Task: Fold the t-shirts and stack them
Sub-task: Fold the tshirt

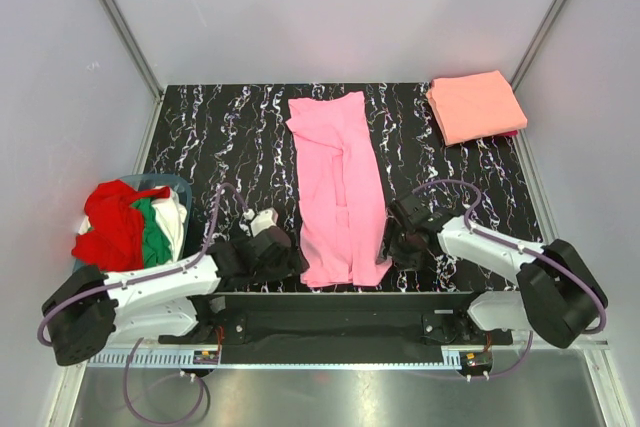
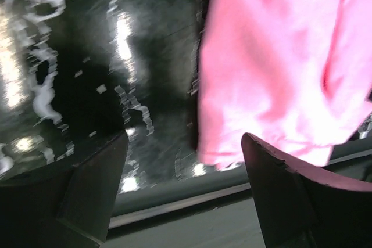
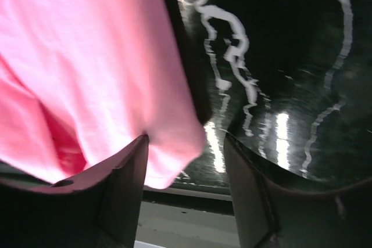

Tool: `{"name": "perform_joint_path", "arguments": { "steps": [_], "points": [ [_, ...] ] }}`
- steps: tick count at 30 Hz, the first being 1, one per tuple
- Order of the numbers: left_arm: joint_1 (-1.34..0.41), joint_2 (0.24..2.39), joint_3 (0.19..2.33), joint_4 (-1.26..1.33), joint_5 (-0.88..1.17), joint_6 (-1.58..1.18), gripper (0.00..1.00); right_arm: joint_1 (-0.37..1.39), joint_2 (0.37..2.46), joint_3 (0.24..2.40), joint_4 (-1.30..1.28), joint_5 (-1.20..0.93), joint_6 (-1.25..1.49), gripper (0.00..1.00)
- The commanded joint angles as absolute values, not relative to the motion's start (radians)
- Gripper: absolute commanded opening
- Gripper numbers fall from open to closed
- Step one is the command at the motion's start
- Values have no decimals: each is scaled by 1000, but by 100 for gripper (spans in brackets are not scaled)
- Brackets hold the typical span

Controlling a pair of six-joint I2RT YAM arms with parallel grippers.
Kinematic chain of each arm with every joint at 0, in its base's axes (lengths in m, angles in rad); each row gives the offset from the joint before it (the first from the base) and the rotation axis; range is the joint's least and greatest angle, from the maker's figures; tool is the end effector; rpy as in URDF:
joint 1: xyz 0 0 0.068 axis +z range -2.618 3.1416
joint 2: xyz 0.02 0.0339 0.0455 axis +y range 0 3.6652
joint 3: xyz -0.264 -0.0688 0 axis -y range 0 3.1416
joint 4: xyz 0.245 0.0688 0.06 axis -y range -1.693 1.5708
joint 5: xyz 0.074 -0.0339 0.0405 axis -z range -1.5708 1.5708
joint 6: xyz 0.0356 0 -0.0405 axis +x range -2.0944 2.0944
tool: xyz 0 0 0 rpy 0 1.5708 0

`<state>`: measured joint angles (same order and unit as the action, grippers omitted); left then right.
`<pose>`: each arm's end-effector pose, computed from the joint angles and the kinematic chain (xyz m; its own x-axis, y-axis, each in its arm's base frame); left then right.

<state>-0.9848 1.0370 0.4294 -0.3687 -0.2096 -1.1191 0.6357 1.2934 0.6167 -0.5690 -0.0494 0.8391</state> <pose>0.1068 -0.1476 0.1600 -0.8752 -0.2728 -0.3996 -0.0846 0.8995 -0.4287 0.1690 0.1269 0.1569 -0.9601 0.2151 -0.1786 0.1626 0.9493 0.2689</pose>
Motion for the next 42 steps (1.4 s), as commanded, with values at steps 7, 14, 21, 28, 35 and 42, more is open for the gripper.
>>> {"name": "perform_joint_path", "arguments": {
  "steps": [7, 14, 21, 28, 35, 42],
  "points": [
    [-1006, 1216, 409, -87, -144, -1170, 54, 634, 1353, 597, -423, -103, 850, 49],
    [-1135, 1149, 537, -358, -273, -1236, 0, 635, 1306, 591, -454, -126, 860, 0],
    [-1238, 1054, 601, -566, -322, -1342, 13, 738, 1111, 565, -575, -101, 985, 31],
    [-1290, 1092, 543, -502, -278, -1371, 75, 802, 1068, 488, -605, -61, 1051, 76],
    [-1313, 1147, 538, -445, -264, -1394, 74, 811, 1106, 445, -537, -78, 1072, 60],
    [-1319, 1223, 512, -321, -250, -1382, 53, 816, 1169, 475, -495, -40, 1049, 32]
  ]
}}
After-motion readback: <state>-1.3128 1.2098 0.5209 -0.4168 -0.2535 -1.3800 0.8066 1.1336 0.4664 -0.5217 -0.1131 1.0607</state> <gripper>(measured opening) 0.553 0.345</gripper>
